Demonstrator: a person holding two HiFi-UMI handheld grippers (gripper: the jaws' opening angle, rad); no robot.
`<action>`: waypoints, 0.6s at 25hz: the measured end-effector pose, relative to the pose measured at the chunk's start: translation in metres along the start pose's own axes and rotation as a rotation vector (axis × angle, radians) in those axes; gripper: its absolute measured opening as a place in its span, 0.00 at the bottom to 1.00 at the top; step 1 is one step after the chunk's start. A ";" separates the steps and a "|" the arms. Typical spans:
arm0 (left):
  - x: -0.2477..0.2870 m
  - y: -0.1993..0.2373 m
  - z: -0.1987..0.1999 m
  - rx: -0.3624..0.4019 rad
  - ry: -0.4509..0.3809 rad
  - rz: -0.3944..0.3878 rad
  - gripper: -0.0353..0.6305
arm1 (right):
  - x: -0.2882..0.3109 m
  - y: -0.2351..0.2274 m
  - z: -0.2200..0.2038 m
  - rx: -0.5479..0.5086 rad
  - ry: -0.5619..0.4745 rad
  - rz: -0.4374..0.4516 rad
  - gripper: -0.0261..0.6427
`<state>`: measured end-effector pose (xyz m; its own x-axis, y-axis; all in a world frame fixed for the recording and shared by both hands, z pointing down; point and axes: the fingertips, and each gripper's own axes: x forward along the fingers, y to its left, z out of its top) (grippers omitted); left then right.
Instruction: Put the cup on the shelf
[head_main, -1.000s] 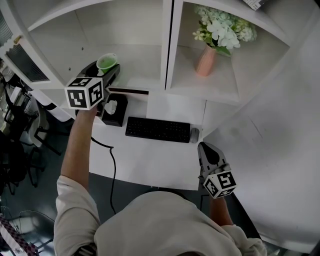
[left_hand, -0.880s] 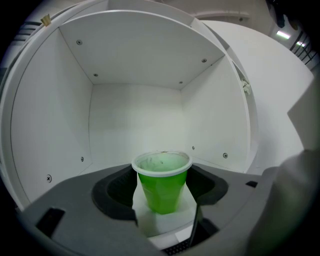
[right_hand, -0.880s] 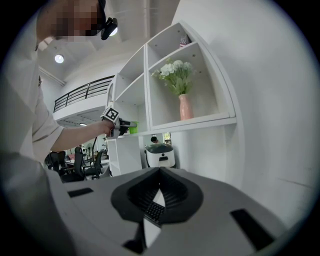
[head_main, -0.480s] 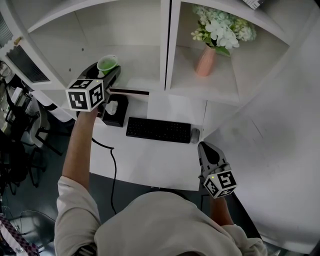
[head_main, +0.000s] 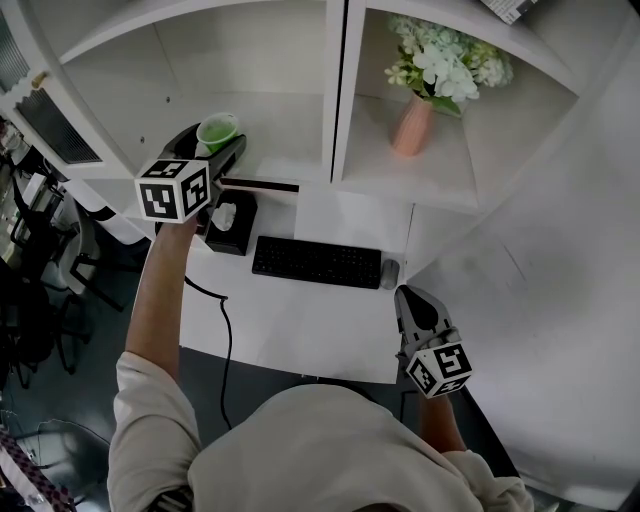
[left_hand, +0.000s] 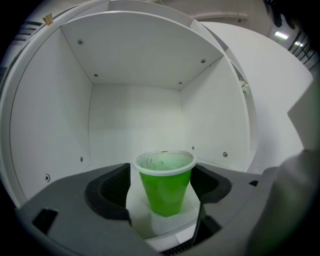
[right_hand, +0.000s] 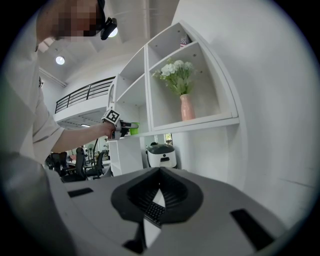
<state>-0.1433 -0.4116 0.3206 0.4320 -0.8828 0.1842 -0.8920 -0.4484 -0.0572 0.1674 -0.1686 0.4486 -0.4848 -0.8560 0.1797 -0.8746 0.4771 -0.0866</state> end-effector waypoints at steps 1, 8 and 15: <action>0.000 0.000 -0.001 0.001 0.001 -0.001 0.59 | 0.000 0.000 0.000 0.000 0.000 0.000 0.05; 0.000 0.000 -0.001 0.006 0.002 0.002 0.61 | 0.000 -0.001 -0.001 0.001 0.000 -0.002 0.05; -0.007 0.000 -0.001 0.016 0.009 0.007 0.61 | 0.001 0.002 0.000 0.002 -0.003 0.008 0.05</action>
<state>-0.1463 -0.4057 0.3208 0.4244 -0.8847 0.1926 -0.8927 -0.4445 -0.0744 0.1658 -0.1682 0.4489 -0.4919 -0.8526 0.1765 -0.8706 0.4837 -0.0897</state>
